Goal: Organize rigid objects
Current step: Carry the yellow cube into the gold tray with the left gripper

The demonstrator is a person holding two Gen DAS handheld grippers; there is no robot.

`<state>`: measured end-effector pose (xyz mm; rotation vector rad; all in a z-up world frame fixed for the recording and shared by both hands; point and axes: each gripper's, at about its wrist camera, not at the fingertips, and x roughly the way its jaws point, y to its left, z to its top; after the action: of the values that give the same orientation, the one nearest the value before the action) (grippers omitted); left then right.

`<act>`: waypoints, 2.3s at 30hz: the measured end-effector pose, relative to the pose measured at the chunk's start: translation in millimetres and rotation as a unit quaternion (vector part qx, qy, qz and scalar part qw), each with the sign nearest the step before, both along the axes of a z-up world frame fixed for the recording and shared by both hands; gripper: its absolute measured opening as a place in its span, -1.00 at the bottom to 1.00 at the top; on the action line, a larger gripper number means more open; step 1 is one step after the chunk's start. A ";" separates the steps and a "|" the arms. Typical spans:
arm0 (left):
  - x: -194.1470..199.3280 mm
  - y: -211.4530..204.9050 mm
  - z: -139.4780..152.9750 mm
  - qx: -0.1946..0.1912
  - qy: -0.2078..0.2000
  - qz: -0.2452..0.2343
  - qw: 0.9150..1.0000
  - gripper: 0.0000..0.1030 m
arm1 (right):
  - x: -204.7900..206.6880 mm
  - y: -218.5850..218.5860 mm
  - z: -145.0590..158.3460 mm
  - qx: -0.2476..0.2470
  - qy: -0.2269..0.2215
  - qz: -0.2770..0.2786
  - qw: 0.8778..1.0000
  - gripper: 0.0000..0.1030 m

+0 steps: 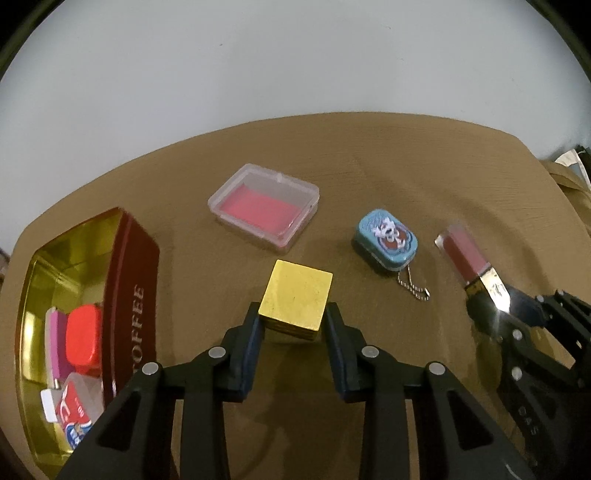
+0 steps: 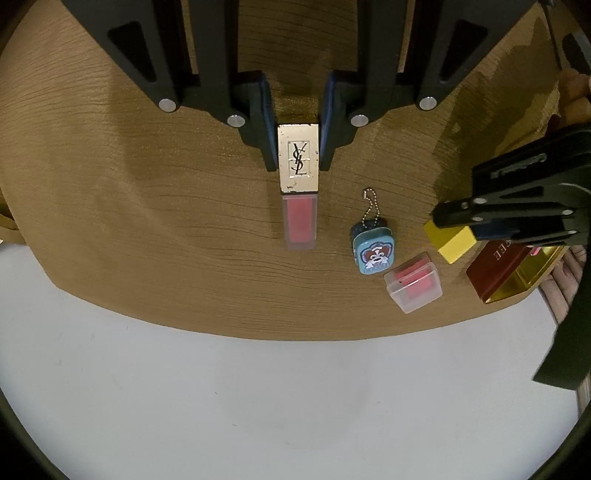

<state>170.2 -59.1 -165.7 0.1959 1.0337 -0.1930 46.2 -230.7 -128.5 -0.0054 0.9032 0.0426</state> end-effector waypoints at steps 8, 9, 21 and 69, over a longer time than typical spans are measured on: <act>-20.7 23.7 16.2 -0.007 -0.010 0.000 1.000 -0.43 | 1.7 6.0 -1.8 -0.006 0.000 -0.002 1.000 -0.59; -20.8 26.3 20.0 -0.007 -0.011 0.003 1.000 -0.43 | 1.9 7.1 -2.1 -0.008 0.000 -0.002 1.000 -0.59; -31.2 47.1 63.9 -0.004 -0.041 0.018 0.999 -0.43 | 1.6 12.9 -4.1 -0.015 0.000 -0.005 1.000 -0.59; 6.9 196.8 32.4 0.028 0.007 0.179 0.984 -0.41 | 2.0 11.2 -3.4 -0.020 0.001 -0.006 1.000 -0.59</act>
<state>177.1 137.8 -133.4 0.0571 1.0710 0.1603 48.2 -219.6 -131.9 -0.0368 0.9054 0.0131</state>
